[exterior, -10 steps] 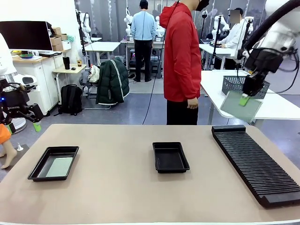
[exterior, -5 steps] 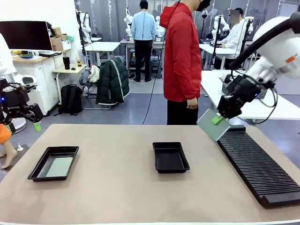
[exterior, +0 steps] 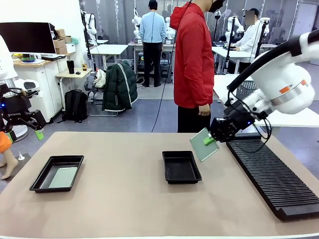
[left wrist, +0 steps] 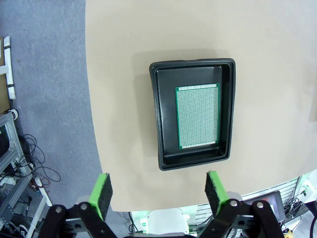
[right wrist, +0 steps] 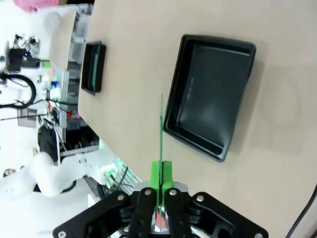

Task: Inspect and transfer BCBs to ESD trays.
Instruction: Pick up the Blank PCB from the PCB Rack and place it in the right ESD tray.

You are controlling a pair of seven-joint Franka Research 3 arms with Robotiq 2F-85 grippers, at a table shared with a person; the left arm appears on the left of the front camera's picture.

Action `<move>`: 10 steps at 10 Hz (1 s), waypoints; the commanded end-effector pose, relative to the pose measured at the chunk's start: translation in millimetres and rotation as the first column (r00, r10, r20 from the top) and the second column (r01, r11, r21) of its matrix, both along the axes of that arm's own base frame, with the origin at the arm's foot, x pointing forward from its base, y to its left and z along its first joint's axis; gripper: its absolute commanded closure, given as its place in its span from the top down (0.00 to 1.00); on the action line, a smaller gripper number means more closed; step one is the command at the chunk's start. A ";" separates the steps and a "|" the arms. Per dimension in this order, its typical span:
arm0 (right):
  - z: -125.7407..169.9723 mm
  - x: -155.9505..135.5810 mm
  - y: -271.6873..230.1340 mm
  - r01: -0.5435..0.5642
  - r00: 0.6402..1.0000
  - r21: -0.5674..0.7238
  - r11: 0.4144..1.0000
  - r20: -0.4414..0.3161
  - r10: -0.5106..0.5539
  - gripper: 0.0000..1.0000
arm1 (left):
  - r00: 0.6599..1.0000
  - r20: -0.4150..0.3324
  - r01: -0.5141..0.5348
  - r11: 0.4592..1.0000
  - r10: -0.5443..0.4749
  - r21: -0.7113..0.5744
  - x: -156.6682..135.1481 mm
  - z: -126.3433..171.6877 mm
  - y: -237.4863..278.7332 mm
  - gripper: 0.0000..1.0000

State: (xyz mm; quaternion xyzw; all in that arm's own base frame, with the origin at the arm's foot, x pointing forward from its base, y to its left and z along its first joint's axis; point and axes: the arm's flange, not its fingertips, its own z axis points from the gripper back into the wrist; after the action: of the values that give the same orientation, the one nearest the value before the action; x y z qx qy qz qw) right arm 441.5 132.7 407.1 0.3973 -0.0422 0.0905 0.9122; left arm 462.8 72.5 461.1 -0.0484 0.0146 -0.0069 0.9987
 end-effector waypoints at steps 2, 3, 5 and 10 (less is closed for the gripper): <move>-36.1 5.3 27.3 0.064 0.998 0.044 0.997 0.008 -0.064 0.02 | 1.000 0.009 0.005 1.000 -0.005 -0.003 0.1 -2.3 1.3 1.00; -47.4 7.4 33.8 0.073 0.997 0.050 0.996 -0.002 -0.073 0.02 | 1.000 0.009 0.005 1.000 -0.005 -0.003 0.1 -2.3 1.3 1.00; -66.8 12.9 46.3 0.105 0.994 0.057 0.993 0.001 -0.105 0.02 | 1.000 0.009 0.005 1.000 -0.005 -0.003 0.1 -2.3 1.3 1.00; -98.2 38.2 69.4 0.102 0.994 0.048 0.994 -0.044 -0.099 0.02 | 1.000 0.009 0.005 1.000 -0.005 -0.003 0.1 -2.3 1.3 1.00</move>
State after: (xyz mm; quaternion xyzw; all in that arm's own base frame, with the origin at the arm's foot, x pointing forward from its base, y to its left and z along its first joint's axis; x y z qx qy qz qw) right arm 473.9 194.1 315.2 0.4183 -0.0315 0.0421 0.9068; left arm 462.8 72.5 461.1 -0.0484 0.0146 -0.0069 0.9987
